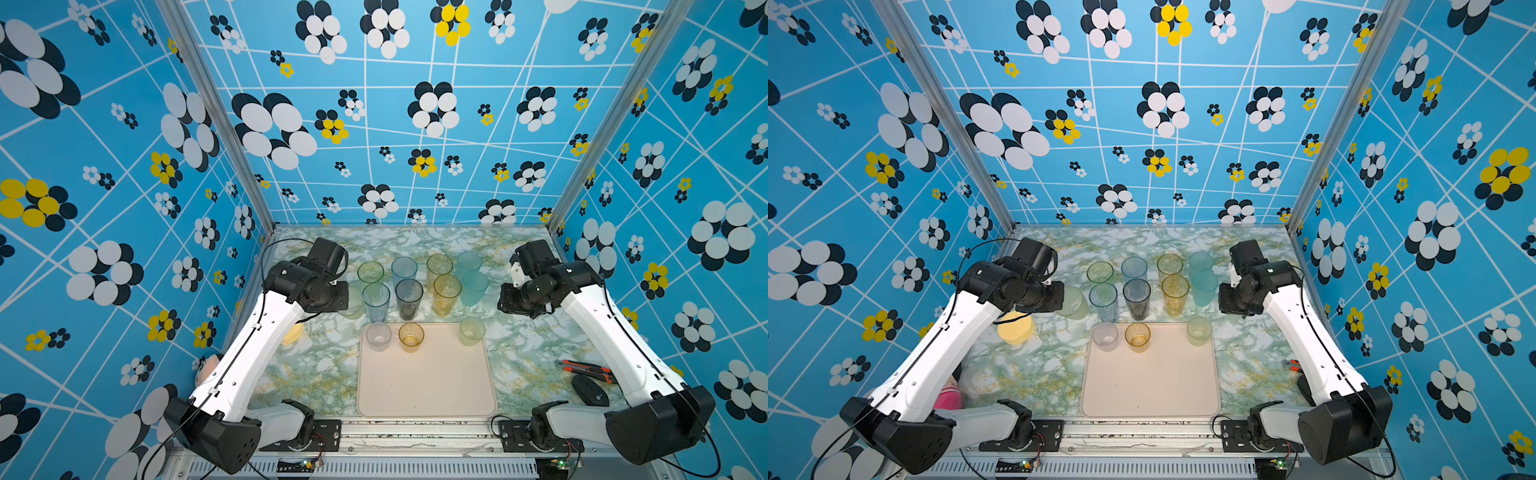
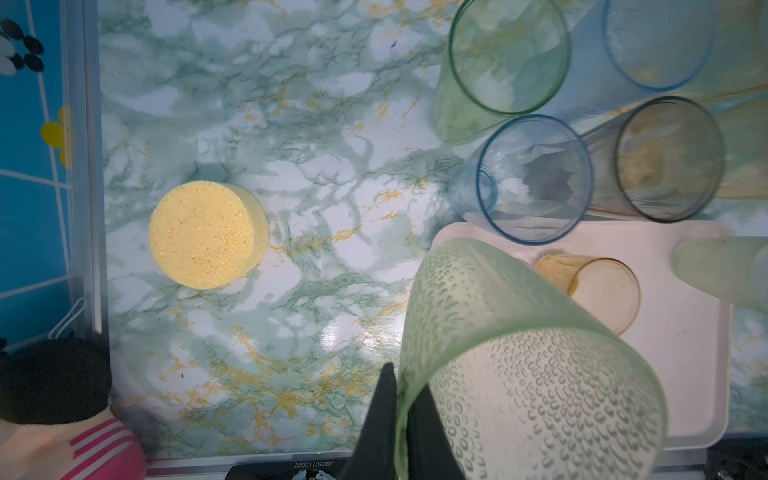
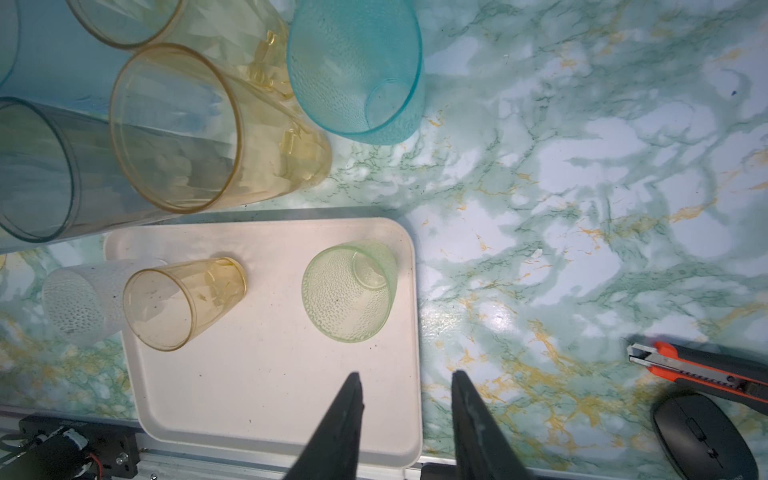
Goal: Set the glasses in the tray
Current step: 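Lift the green cup and carry it over the tray with the left gripper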
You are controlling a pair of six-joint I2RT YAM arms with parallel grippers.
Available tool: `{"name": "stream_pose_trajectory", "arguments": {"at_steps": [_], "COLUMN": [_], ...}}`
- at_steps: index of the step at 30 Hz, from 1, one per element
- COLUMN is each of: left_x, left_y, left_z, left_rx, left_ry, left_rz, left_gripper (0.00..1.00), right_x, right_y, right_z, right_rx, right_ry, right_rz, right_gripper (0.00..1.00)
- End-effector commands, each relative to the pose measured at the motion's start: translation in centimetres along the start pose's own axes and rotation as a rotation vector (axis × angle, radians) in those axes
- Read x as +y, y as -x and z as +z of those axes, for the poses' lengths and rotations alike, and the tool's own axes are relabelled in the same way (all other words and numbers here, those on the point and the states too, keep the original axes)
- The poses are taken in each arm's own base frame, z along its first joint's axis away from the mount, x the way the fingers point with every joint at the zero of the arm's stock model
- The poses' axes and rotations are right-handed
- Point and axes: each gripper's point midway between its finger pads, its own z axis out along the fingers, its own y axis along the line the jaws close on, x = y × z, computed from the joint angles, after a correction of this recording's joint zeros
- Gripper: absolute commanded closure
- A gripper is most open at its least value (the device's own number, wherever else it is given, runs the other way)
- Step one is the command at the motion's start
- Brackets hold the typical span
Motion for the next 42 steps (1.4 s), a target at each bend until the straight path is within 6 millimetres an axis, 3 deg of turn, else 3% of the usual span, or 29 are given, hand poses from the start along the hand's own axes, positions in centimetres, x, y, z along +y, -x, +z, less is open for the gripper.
{"name": "stream_pose_trajectory", "arguments": {"at_steps": [1, 8, 13, 17, 26, 35, 42], "left_x": [-4.0, -16.6, -22.2, -23.2, -23.4, -23.9, -24.1], "left_y": [-0.8, -1.2, -2.7, -2.9, -3.4, -3.7, -3.7], "left_z": [-0.9, 0.8, 4.1, 7.6, 12.8, 16.3, 17.8], "left_rx": [0.054, 0.072, 0.117, 0.156, 0.216, 0.279, 0.295], "left_ry": [-0.014, -0.133, -0.204, -0.206, -0.224, -0.220, -0.204], "left_rz": [0.156, 0.480, 0.633, 0.647, 0.625, 0.659, 0.686], "left_gripper": [1.00, 1.00, 1.00, 1.00, 1.00, 1.00, 1.00], "right_x": [-0.5, -0.6, -0.7, -0.8, -1.1, -1.1, -1.4], "right_y": [0.3, 0.6, 0.1, -0.3, -0.8, -0.6, -0.9], "right_z": [0.1, 0.4, 0.5, 0.5, 0.3, 0.4, 0.7], "right_rx": [0.007, 0.008, 0.015, 0.020, 0.024, 0.027, 0.033], "right_ry": [0.007, 0.019, 0.016, 0.016, 0.011, 0.002, -0.006], "right_rz": [0.043, 0.059, 0.063, 0.064, 0.072, 0.081, 0.094], "right_gripper": [0.62, 0.63, 0.63, 0.63, 0.63, 0.63, 0.63]}}
